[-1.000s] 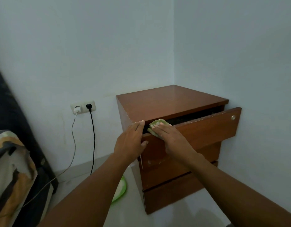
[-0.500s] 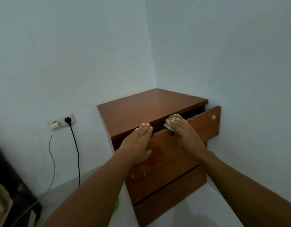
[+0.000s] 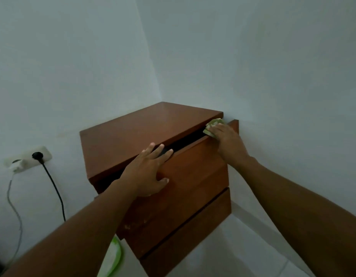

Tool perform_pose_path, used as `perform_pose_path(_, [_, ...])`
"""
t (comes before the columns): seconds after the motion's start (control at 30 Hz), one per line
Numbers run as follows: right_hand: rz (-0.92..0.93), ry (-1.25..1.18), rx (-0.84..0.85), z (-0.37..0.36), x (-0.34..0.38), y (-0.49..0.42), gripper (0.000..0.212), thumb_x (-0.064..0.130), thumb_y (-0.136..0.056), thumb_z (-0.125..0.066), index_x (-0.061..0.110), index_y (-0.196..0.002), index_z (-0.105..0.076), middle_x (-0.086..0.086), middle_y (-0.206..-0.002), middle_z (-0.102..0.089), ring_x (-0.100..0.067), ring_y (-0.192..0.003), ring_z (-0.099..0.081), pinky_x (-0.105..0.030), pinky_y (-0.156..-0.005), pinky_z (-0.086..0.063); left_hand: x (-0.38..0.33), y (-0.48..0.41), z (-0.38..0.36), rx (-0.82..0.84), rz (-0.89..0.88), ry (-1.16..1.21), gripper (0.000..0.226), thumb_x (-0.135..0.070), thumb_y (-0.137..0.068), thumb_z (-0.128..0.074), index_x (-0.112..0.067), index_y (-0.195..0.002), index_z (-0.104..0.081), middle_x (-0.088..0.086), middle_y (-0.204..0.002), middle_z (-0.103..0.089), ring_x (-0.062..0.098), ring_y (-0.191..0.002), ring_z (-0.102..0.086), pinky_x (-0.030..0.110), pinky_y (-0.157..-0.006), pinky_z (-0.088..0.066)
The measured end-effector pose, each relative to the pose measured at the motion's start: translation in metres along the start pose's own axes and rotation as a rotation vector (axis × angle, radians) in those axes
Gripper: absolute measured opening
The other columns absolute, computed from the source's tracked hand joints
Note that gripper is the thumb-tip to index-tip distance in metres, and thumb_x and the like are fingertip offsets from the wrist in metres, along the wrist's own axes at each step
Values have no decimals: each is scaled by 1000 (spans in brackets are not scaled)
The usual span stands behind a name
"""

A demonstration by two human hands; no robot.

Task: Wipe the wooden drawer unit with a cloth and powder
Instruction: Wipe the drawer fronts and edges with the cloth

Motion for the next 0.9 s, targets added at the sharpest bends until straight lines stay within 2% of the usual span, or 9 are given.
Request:
perform_pose_path(0.23, [-126, -45, -93, 11, -51, -15, 63, -13, -79, -55, 12, -137, -55, -12, -143, -53, -33, -131, -44, -43, -109, -38, -3, 1, -9, -44, 22, -13, 95, -76, -85, -43, -42, -153, 14, -5, -166, 9, 20, -150, 20, 42, -119, 7])
perform_pose_path(0.33, [-283, -283, -247, 17, -48, -10, 55, -18, -81, -54, 3, -131, -58, -12, -137, -57, -26, -128, -51, -15, -108, -33, -3, 1, -9, -45, 15, -4, 95, -77, -84, -41, -42, -153, 14, -5, -165, 11, 20, -149, 21, 42, -120, 8])
perform_pose_path(0.4, [-383, -415, -369, 23, -33, -3, 46, -16, -87, -55, 0, -130, -59, -7, -130, -58, -13, -122, -51, 5, -95, -27, -1, 0, -8, -53, 12, 3, 96, -78, -83, -40, -41, -153, 14, -5, -165, 12, 20, -149, 22, 41, -119, 9])
perform_pose_path(0.47, [-308, -422, -404, 22, -8, 4, 41, -7, -92, -56, 9, -131, -60, -1, -130, -58, -14, -126, -49, 0, -99, -29, 0, -1, -8, -48, 6, -5, 97, -79, -82, -40, -41, -153, 15, -5, -165, 13, 20, -149, 22, 42, -120, 9])
perform_pose_path(0.53, [-100, -341, -297, 5, 21, 9, 50, -9, -90, -54, 15, -135, -57, -2, -140, -54, -21, -135, -42, -24, -115, -30, -1, -1, -10, -46, 7, -8, 98, -80, -81, -39, -40, -154, 14, -5, -165, 13, 20, -149, 22, 42, -120, 8])
perform_pose_path(0.63, [206, -168, -92, -27, 44, 21, 64, -14, -81, -57, 14, -139, -54, -8, -145, -52, -29, -142, -38, -52, -116, -31, -1, -1, -11, -64, 15, 5, 99, -80, -81, -39, -39, -154, 13, -6, -165, 13, 18, -149, 23, 42, -121, 8])
perform_pose_path(0.7, [218, -92, -79, -35, 35, 25, 64, -13, -82, -59, 11, -141, -51, -12, -147, -49, -31, -143, -35, -53, -117, -30, -2, 0, -12, -64, 15, 4, 99, -80, -81, -38, -38, -155, 12, -5, -165, 13, 19, -149, 23, 42, -122, 7])
perform_pose_path(0.8, [57, -67, -115, -24, 21, 18, 63, -13, -85, -56, 12, -143, -49, -11, -151, -44, -29, -146, -29, -39, -121, -18, -2, -1, -11, -62, 14, 0, 98, -81, -82, -36, -37, -155, 11, -4, -165, 13, 20, -149, 21, 43, -122, 6])
perform_pose_path(0.9, [-51, -97, -113, -20, 12, 4, 60, -17, -81, -56, 11, -134, -58, -11, -144, -52, -30, -141, -38, -34, -119, -15, -2, -2, -12, -65, 11, -13, 97, -82, -82, -34, -36, -155, 11, -2, -166, 13, 22, -150, 21, 44, -122, 6])
Point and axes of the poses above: each hand's wrist, its own y-axis away from the middle knuckle, its own z-axis out of the back of the hand, x = y × z, the point moved 3 cm from there along -y, towards the middle knuckle
